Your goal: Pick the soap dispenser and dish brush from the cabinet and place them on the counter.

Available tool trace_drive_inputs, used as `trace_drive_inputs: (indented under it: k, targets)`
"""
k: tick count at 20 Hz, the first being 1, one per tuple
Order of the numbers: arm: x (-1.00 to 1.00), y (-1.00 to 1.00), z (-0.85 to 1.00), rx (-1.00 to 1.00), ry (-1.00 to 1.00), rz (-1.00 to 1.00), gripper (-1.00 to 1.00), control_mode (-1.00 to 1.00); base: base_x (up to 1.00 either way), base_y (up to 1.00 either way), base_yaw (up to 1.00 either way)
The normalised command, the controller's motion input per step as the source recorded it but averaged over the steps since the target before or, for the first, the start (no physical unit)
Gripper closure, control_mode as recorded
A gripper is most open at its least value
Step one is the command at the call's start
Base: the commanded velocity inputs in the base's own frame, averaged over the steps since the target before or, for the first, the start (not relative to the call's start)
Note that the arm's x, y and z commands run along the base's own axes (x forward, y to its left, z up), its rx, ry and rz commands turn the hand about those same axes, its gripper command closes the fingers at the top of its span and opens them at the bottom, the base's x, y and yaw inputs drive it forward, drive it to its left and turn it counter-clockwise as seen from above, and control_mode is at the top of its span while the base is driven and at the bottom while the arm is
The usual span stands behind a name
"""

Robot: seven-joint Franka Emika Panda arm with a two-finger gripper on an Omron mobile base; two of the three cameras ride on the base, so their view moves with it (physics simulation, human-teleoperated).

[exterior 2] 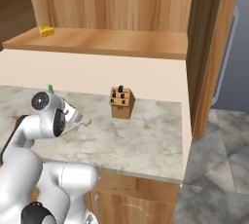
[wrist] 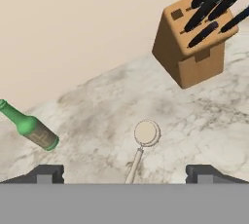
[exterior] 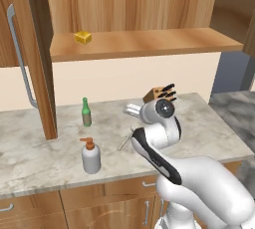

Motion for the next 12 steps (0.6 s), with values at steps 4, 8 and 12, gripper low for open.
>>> trace_drive_inputs:
  k: [4, 8, 12]
  targets:
    - [-0.46, 0.0, 0.57, -0.06, 0.0, 0.0, -1.0, -1.0, 0.0, 0.0, 0.0]
    - [-0.49, 0.0, 0.55, -0.08, 0.0, 0.0, -1.0, -1.0, 0.0, 0.0, 0.0]
    - [-0.48, 0.0, 0.57, -0.09, 0.0, 0.0, -1.0, -1.0, 0.0, 0.0, 0.0]
